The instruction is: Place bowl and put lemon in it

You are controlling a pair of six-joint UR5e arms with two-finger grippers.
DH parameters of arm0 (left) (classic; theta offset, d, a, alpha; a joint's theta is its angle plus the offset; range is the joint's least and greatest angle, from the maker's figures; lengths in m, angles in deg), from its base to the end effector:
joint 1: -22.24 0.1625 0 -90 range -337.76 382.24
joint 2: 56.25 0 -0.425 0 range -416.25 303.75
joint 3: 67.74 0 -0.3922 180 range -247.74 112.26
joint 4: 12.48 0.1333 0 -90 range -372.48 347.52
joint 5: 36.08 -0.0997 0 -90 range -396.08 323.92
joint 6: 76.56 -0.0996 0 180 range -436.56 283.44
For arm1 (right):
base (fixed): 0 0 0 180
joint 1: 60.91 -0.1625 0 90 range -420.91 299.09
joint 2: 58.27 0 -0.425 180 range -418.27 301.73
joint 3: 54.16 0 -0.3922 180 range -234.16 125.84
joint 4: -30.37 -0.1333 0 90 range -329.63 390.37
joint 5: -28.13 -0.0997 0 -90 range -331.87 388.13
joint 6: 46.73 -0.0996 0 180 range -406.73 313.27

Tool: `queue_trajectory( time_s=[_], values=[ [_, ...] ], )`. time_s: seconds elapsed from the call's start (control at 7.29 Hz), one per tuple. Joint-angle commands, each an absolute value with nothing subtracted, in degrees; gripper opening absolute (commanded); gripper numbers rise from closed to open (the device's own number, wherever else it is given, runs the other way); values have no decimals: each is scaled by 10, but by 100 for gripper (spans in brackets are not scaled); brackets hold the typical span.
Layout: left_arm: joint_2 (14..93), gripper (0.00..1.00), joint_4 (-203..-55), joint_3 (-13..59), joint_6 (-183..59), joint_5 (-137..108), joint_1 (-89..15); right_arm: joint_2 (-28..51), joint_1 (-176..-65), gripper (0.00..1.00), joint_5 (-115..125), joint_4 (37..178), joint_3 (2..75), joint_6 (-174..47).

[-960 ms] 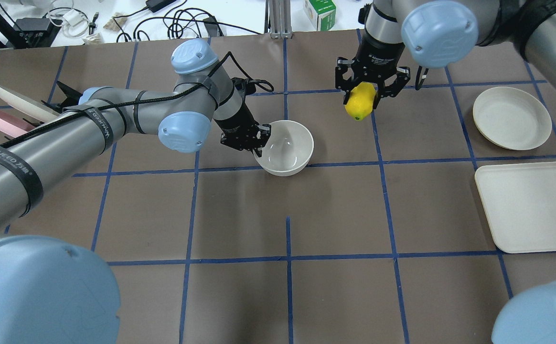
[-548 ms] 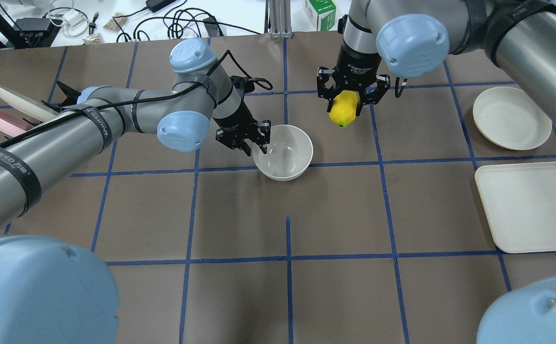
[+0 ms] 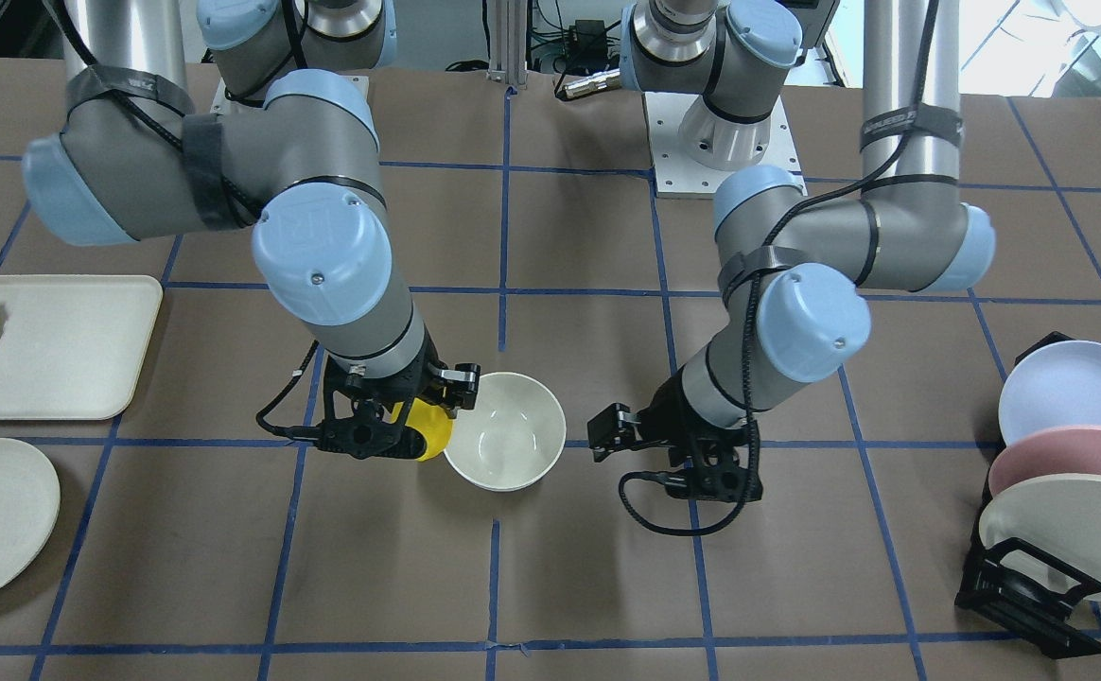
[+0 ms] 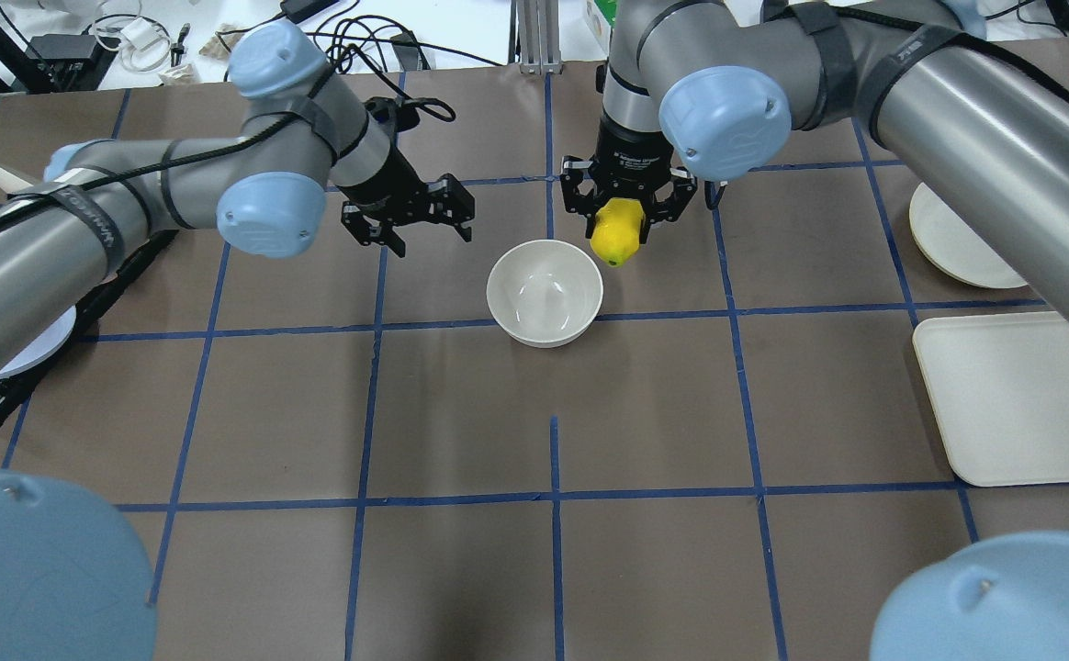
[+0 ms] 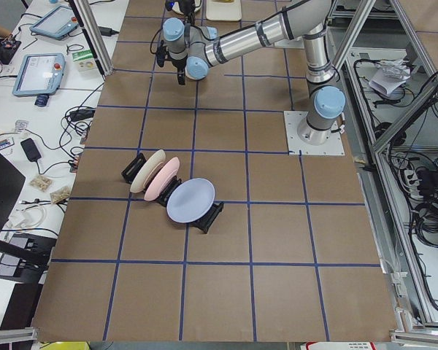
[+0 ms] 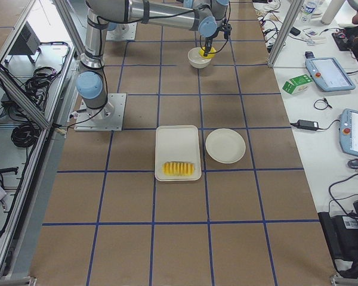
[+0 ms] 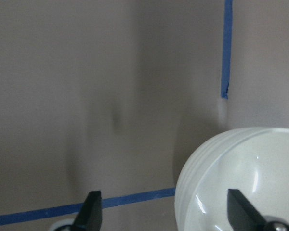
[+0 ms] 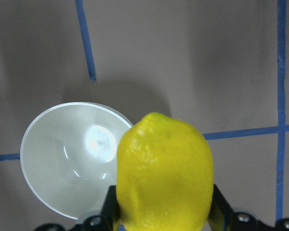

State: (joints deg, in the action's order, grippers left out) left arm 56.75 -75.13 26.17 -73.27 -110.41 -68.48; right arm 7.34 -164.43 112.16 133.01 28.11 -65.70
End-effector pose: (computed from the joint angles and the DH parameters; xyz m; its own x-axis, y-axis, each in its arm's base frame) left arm -0.1679 -0.6142 0.2811 -0.9619 -0.0432 0.2701 -0.0427 0.9991 0.0078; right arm 0.2902 -0.5923 0.3313 -0.9919 0.1021 -0.0753 0.0944 0.9905 0.1000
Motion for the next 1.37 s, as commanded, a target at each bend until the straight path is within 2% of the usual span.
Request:
queue_trajectory(
  time_s=[0.0, 0.27, 0.41, 0.69, 0.96, 1.23],
  values=[
    [506, 100, -862, 221, -749, -1182, -657, 41, -1687, 0, 1122, 1362, 282, -678],
    [462, 100, -1008, 127, -749, -1238, -663, 21, -1703, 0, 1121, 1400, 300, -687],
    [447, 100, -1047, 102, -749, -1242, -664, 22, -1705, 0, 1121, 1408, 315, -690],
    [429, 100, -1049, 103, -749, -1244, -667, 18, -1706, 35, 1098, 1445, 335, -690],
    [424, 100, -1049, 103, -752, -1288, -678, 17, -1705, 98, 1099, 1449, 341, -691],
    [417, 100, -1048, 107, -756, -1284, -678, 24, -1703, 100, 1106, 1445, 338, -691]
  ],
)
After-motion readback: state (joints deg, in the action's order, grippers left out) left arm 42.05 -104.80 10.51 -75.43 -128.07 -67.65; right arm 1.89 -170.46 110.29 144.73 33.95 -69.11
